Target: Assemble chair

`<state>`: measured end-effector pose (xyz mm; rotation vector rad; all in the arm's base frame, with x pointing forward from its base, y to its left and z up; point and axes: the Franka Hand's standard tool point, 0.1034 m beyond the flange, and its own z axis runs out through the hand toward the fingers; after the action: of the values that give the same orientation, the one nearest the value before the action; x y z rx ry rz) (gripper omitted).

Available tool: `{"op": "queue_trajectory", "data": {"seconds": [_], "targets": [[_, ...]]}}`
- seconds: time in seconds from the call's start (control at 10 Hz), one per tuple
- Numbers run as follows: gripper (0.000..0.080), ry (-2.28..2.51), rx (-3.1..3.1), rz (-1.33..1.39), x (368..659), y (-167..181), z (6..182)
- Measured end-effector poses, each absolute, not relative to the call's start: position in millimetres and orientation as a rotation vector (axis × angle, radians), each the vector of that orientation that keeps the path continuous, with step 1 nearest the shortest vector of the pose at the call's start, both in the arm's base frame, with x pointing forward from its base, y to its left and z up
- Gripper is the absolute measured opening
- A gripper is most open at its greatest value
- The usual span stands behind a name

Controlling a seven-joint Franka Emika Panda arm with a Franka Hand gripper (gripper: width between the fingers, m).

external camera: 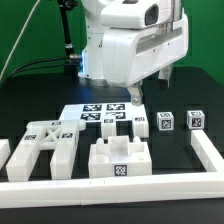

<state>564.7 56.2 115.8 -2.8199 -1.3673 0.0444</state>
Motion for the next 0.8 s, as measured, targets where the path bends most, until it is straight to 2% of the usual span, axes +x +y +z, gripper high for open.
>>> {"op": "queue_trajectory", "data": {"seconds": [0.8], "targets": [[0.0650, -1.367, -2.820, 0.045, 564.7, 56.2, 115.6]]}}
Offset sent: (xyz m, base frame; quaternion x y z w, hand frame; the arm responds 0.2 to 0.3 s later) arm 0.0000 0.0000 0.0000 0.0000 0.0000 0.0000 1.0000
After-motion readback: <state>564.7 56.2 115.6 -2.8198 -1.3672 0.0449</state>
